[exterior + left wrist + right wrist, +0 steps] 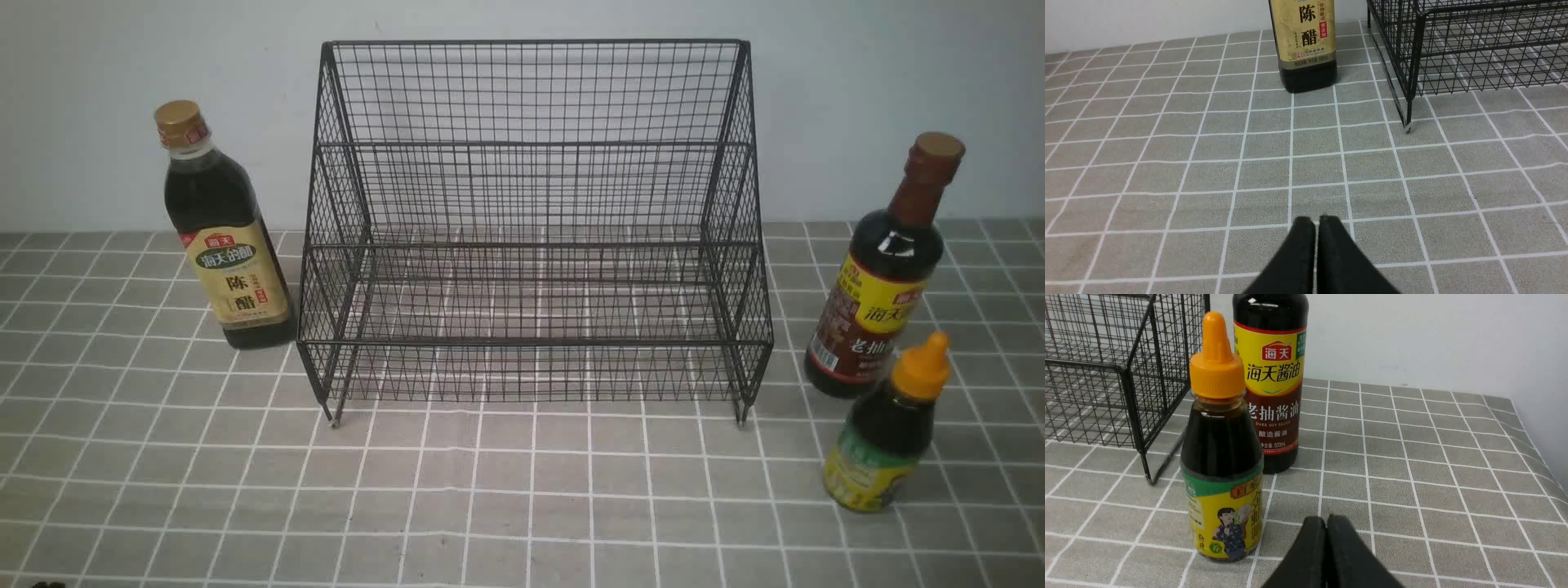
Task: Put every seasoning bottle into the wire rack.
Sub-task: Use the right arm to grab the condiment bottle closest to it
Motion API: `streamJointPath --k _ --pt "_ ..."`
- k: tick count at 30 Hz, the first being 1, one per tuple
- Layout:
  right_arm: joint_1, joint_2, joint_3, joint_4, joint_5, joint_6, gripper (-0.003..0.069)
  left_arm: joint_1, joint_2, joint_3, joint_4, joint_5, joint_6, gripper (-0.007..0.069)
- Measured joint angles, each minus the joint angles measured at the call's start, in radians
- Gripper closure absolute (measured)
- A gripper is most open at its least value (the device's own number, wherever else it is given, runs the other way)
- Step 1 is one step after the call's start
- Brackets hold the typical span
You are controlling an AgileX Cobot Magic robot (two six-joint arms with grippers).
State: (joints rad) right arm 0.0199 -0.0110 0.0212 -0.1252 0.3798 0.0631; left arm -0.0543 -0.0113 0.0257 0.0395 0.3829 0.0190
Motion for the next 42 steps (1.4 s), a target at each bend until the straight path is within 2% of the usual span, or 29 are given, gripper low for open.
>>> streamJointPath --k 20,22,29,36,38,42 --pt "0.0 0.0 0.0 0.001 0.0 0.002 0.0673 0.0 0.0 0.0 0.0 0.0 0.0 0.0631" --pt "0.0 0.0 0.001 0.036 -0.022 0.027 0.0673 0.0 0.0 0.0 0.0 0.0 0.0 0.0631" --pt "0.001 0.0 0.006 0.344 -0.346 0.138 0.0673 0.0 0.0 0.0 0.0 0.0 0.0 0.0631" --pt "0.001 0.0 0.006 0.4 -0.496 0.155 0.0673 0.0 0.0 0.0 0.0 0.0 0.0 0.0631" --pt "0.002 0.0 0.004 0.407 -0.553 0.206 0.0673 0.0 0.0 0.0 0.0 0.0 0.0 0.0631" --pt "0.027 0.031 -0.145 0.339 -0.35 0.293 0.0673 0.0 0.0 0.0 0.0 0.0 0.0 0.0631"
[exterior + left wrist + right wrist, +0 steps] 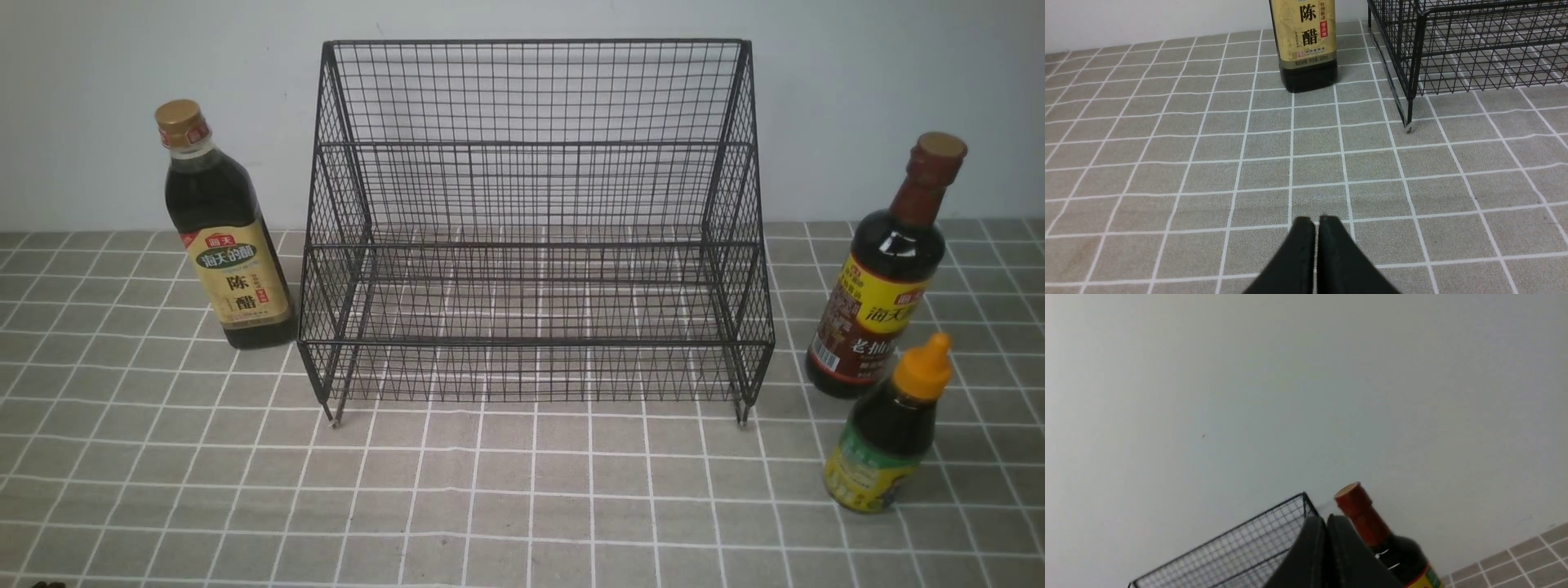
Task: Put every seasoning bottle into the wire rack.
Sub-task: Use the right arm to grab the condiment bottle closest to it
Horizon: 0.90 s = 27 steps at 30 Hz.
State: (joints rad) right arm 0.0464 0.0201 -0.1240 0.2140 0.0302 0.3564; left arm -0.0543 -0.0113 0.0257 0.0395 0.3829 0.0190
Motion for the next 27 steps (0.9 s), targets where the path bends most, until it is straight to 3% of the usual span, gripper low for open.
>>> streamJointPath --k 5,13,17,21,27 --pt "0.027 0.236 -0.329 -0.132 0.416 -0.032 0.0673 0.0 0.0 0.0 0.0 0.0 0.0 0.0631" --pt "0.054 0.717 -0.755 -0.114 0.98 -0.268 0.0673 0.0 0.0 0.0 0.0 0.0 0.0 0.0631" --pt "0.054 0.872 -0.85 -0.097 1.045 -0.369 0.0657 0.0 0.0 0.0 0.0 0.0 0.0 0.0631" --pt "0.054 1.043 -0.907 -0.048 1.033 -0.481 0.0574 0.0 0.0 0.0 0.0 0.0 0.0 0.0631" --pt "0.054 1.211 -0.917 -0.048 0.943 -0.506 0.0304 0.0 0.0 0.0 0.0 0.0 0.0 0.0631"
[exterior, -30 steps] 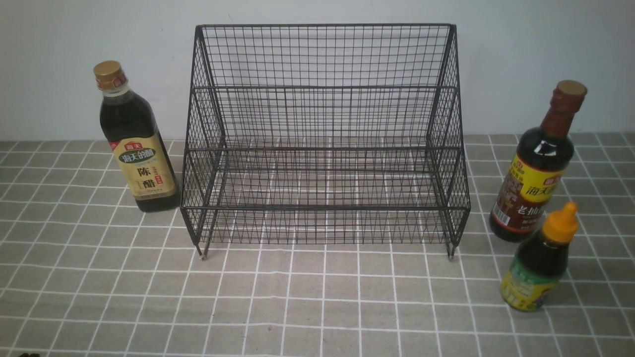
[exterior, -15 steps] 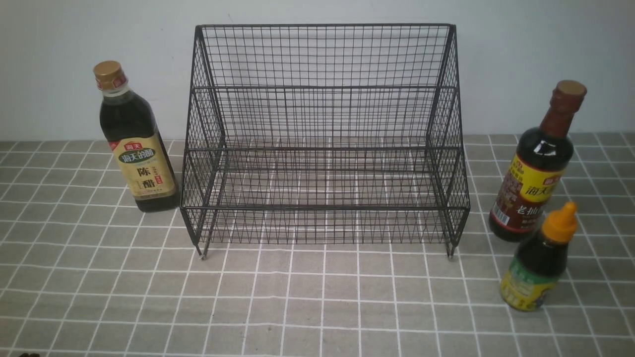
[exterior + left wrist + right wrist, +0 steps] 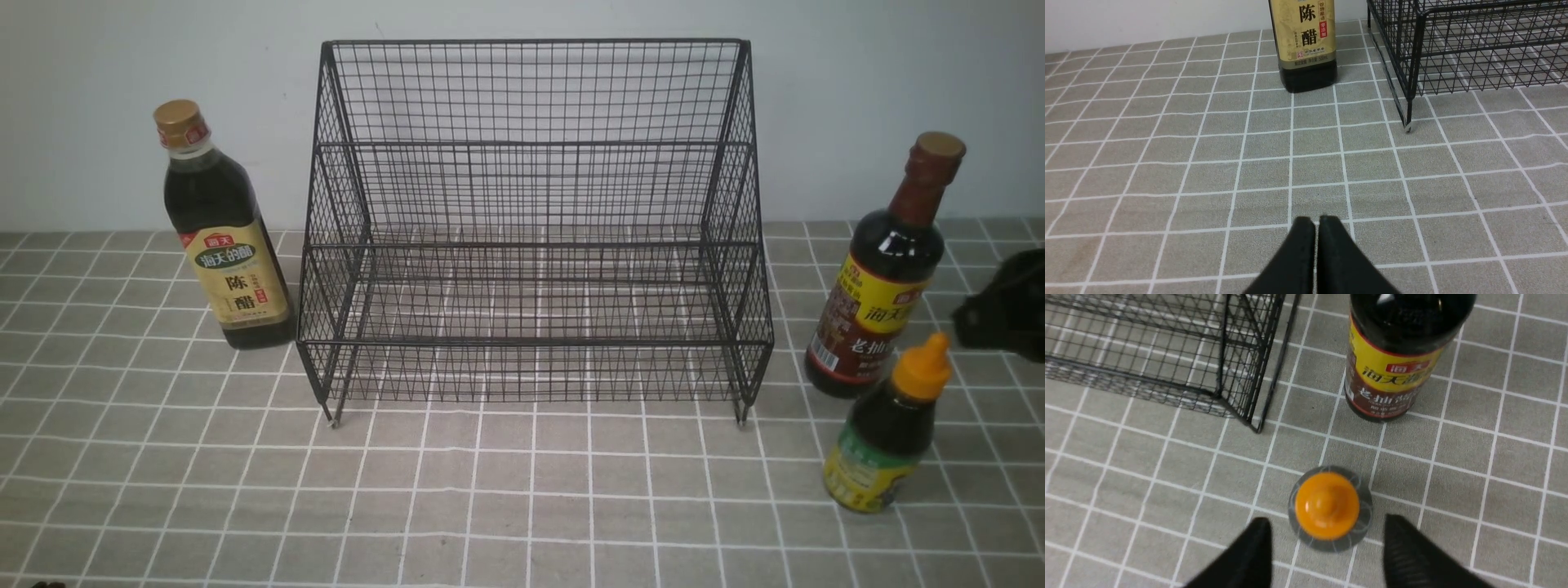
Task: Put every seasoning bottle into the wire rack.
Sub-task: Use the right arm to grab the condiment bottle closest to it
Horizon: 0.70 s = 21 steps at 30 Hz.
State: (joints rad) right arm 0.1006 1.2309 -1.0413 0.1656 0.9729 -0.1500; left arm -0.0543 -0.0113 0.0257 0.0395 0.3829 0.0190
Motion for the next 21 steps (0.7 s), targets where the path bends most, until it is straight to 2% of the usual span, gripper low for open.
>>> streamJointPath --k 5,10,13,16,17,21 --pt "0.0 0.105 -0.001 0.004 -0.037 -0.001 0.0154 0.0 0.0 0.0 0.0 0.0 0.0 0.0631" --pt "0.0 0.186 -0.001 0.005 -0.053 -0.002 0.0142 0.0 0.0 0.0 0.0 0.0 0.0 0.0631" --pt "0.0 0.224 -0.001 0.006 -0.065 0.001 0.017 0.0 0.0 0.0 0.0 0.0 0.0 0.0631" --pt "0.0 0.254 -0.001 0.014 -0.072 0.002 0.0286 0.0 0.0 0.0 0.0 0.0 0.0 0.0631" --pt "0.0 0.257 -0.001 0.018 -0.072 0.002 0.0371 0.0 0.0 0.0 0.0 0.0 0.0 0.0631" --pt "0.0 0.232 0.0 0.016 -0.053 -0.003 0.0363 0.0 0.0 0.0 0.0 0.0 0.0 0.0631"
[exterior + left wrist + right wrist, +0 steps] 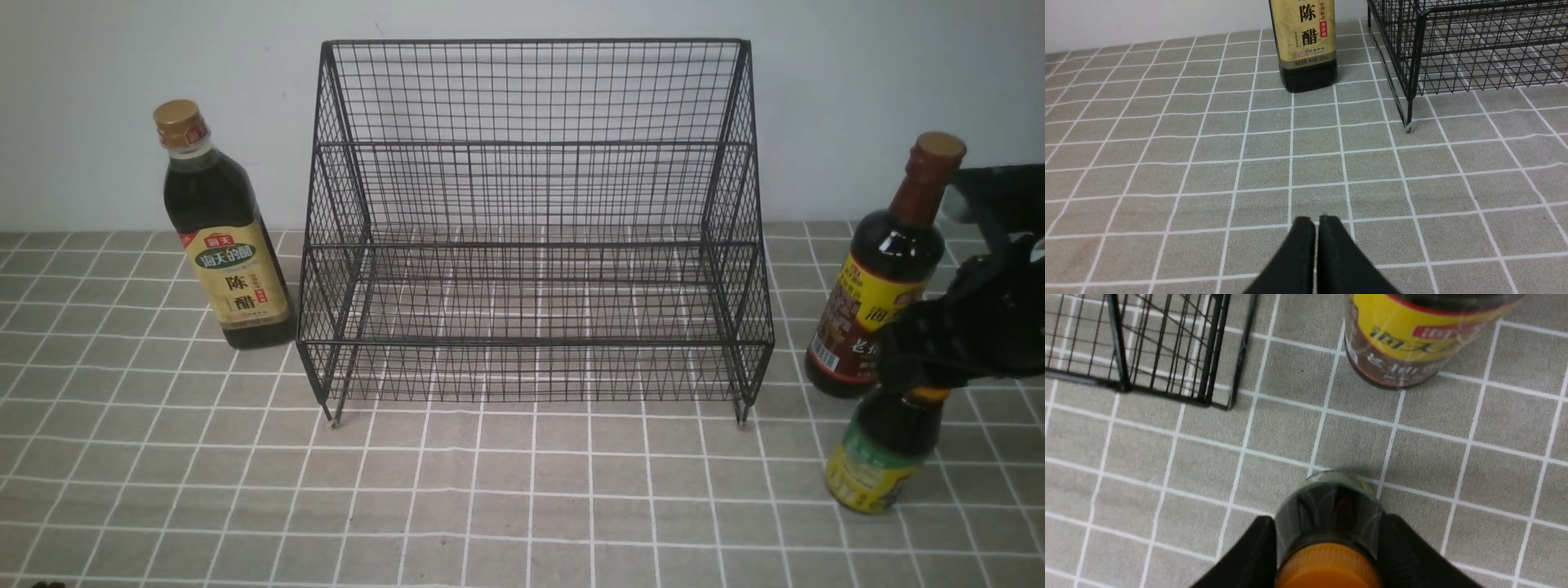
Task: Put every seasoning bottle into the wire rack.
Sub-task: Use the right arm to grab the condiment bottle closest to it, then use the right arm to put the condiment bottle back on the shelf
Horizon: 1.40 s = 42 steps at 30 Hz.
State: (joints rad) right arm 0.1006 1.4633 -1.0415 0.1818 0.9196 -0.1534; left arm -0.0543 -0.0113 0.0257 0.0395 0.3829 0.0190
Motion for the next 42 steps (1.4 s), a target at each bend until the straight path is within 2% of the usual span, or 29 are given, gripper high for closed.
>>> streamJointPath --k 5,9,17,23,28,32,42 --pt "0.0 -0.128 0.0 0.014 0.044 -0.036 0.0363 0.0 0.0 0.0 0.0 0.0 0.0 0.0631" --pt "0.0 -0.245 -0.022 0.078 0.087 -0.089 0.0363 0.0 0.0 0.0 0.0 0.0 0.0 0.0631" --pt "0.025 -0.259 -0.225 0.207 0.162 -0.168 0.0363 0.0 0.0 0.0 0.0 0.0 0.0 0.0631" --pt "0.185 -0.13 -0.398 0.176 0.149 -0.159 0.0363 0.0 0.0 0.0 0.0 0.0 0.0 0.0631" --pt "0.26 -0.002 -0.49 0.102 0.126 -0.092 0.0363 0.0 0.0 0.0 0.0 0.0 0.0 0.0631" --pt "0.279 0.1 -0.549 0.057 0.113 -0.059 0.0363 0.0 0.0 0.0 0.0 0.0 0.0 0.0631" --pt "0.279 0.262 -0.58 0.041 0.074 -0.048 0.0363 0.0 0.0 0.0 0.0 0.0 0.0 0.0631"
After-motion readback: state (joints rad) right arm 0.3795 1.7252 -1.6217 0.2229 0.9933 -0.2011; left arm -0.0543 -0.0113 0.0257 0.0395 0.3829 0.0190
